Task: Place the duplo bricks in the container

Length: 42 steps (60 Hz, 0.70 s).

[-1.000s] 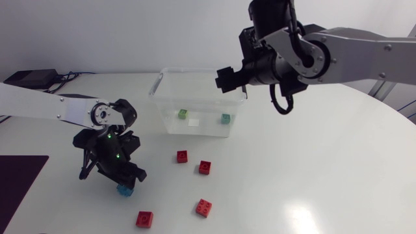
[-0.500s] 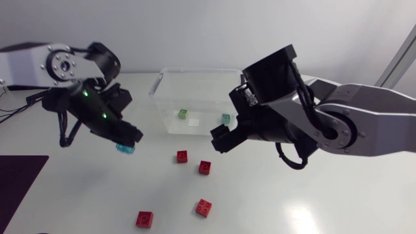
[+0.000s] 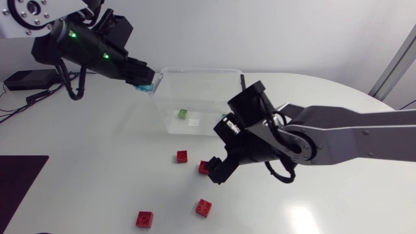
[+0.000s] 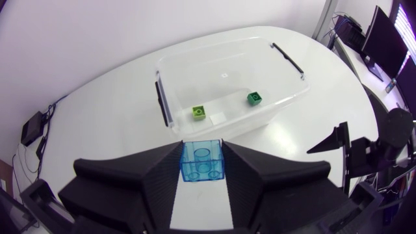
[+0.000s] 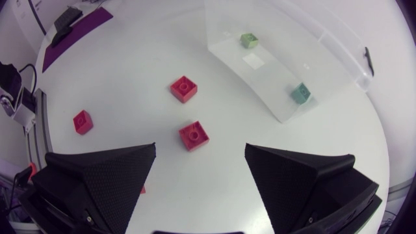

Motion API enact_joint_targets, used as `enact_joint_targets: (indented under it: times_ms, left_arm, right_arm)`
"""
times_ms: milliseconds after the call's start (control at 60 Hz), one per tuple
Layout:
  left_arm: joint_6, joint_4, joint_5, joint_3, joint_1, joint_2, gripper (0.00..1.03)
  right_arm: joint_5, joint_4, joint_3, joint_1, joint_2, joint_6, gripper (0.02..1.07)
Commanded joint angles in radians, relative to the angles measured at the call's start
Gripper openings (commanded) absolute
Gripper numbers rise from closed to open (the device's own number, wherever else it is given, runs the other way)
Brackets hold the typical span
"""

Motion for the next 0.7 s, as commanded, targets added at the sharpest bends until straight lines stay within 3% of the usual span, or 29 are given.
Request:
enact_joint_targets:
  times_ms: [0,217,683]
  left_arm:
    - [-0.034,0.027,0.012,0.042,-0.021,0.068,0.19]
    - [-0.037,0.061,0.014,0.127,-0.057,0.191,0.19]
    - [-0.040,0.162,0.014,0.318,-0.026,0.406,0.21]
  right_arm:
    - [-0.016,-0.019,0.008,0.009,0.059,-0.039,1.01]
    - [-0.051,-0.047,0.065,-0.002,0.174,-0.085,1.01]
    - [-0.110,-0.180,0.292,-0.039,0.375,-0.197,1.01]
